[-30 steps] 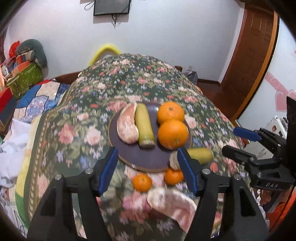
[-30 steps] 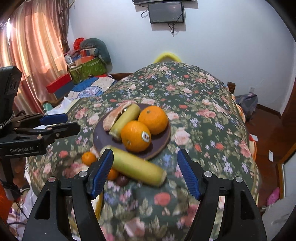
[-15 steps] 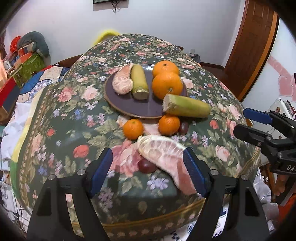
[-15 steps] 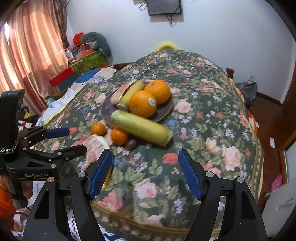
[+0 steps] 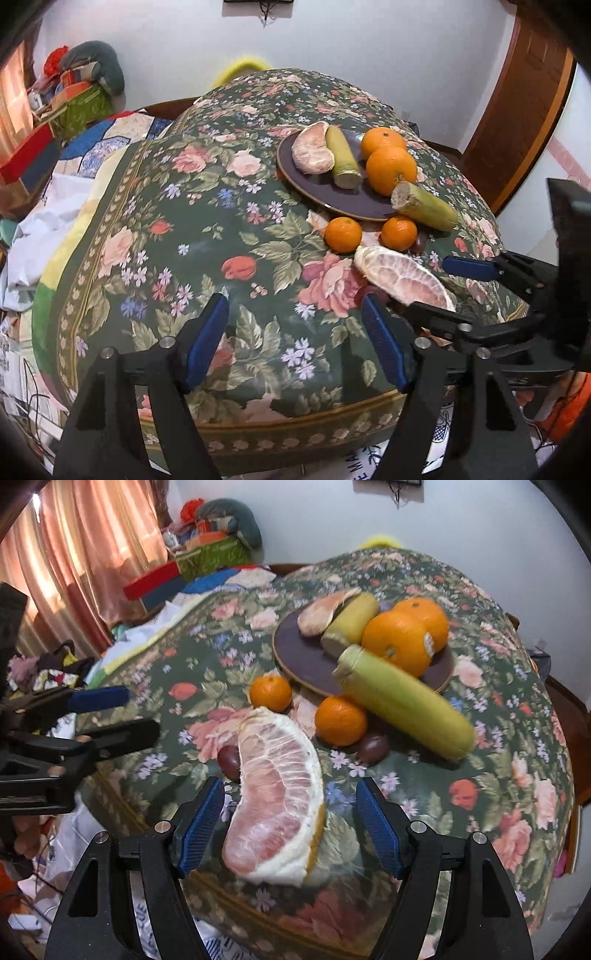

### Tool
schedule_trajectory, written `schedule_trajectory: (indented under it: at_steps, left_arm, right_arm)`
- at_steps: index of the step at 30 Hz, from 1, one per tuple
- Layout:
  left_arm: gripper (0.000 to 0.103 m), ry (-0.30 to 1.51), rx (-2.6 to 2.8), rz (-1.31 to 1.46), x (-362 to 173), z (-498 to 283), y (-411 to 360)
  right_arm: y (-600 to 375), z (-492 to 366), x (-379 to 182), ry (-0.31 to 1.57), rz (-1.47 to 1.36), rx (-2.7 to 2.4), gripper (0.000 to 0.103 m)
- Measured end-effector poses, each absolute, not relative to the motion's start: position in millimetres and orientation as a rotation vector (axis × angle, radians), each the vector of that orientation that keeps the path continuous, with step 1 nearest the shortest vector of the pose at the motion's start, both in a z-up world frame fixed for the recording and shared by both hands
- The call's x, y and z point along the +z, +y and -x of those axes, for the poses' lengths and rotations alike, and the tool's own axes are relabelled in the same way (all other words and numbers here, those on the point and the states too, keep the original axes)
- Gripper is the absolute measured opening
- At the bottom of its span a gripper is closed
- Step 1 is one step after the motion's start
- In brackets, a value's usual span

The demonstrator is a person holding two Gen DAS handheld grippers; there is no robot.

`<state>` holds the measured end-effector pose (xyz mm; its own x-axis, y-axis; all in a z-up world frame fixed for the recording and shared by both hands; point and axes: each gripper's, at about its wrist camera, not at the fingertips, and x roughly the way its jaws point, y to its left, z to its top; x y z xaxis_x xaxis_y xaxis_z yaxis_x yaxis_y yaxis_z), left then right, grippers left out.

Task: Organize fruits
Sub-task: 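Grasp a second pomelo segment with the right tool while the left tool grasps the dark red grape, then lay the pomelo segment on the plate while the left tool drops the grape beside it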

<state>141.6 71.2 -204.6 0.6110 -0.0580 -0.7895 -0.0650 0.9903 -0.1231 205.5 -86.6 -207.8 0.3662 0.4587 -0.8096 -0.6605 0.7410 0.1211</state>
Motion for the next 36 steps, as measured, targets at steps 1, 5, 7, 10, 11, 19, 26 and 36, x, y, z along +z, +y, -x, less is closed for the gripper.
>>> schedule_trajectory:
  at_steps: [1,5,7,10,11,19,26,36]
  left_arm:
    - [0.067,0.918,-0.002,0.151,-205.5,-141.4,72.5]
    - [0.062,0.924,-0.028,0.161,-209.5,-141.2,72.0]
    - [0.057,0.934,-0.046,0.160,-212.1,-143.3,68.6]
    - [0.052,0.950,-0.072,0.152,-215.7,-147.6,60.3]
    - [0.049,0.954,-0.081,0.149,-216.6,-148.7,57.3]
    - [0.046,0.976,-0.154,0.104,-220.9,-164.3,27.3]
    - [0.040,1.015,-0.179,0.070,-234.6,-179.6,11.8]
    - [0.028,0.991,-0.166,0.028,-232.0,-183.7,11.9]
  right_arm:
    - [-85.0,-206.0,-210.9,0.958,0.246,0.721,0.071]
    - [-85.0,-208.9,-221.4,0.988,0.238,0.721,0.069]
    - [-87.8,-208.3,-220.6,0.977,0.236,0.724,0.060]
    - [-90.7,-207.3,-216.9,0.973,0.237,0.731,0.048]
    - [-93.2,-207.2,-215.9,0.969,0.230,0.735,0.047]
    - [-112.4,-204.2,-196.8,0.905,0.185,0.717,0.047]
    - [-130.3,-206.5,-176.8,0.845,0.163,0.680,0.047]
    - [-144.2,-214.6,-170.3,0.831,0.118,0.655,0.047]
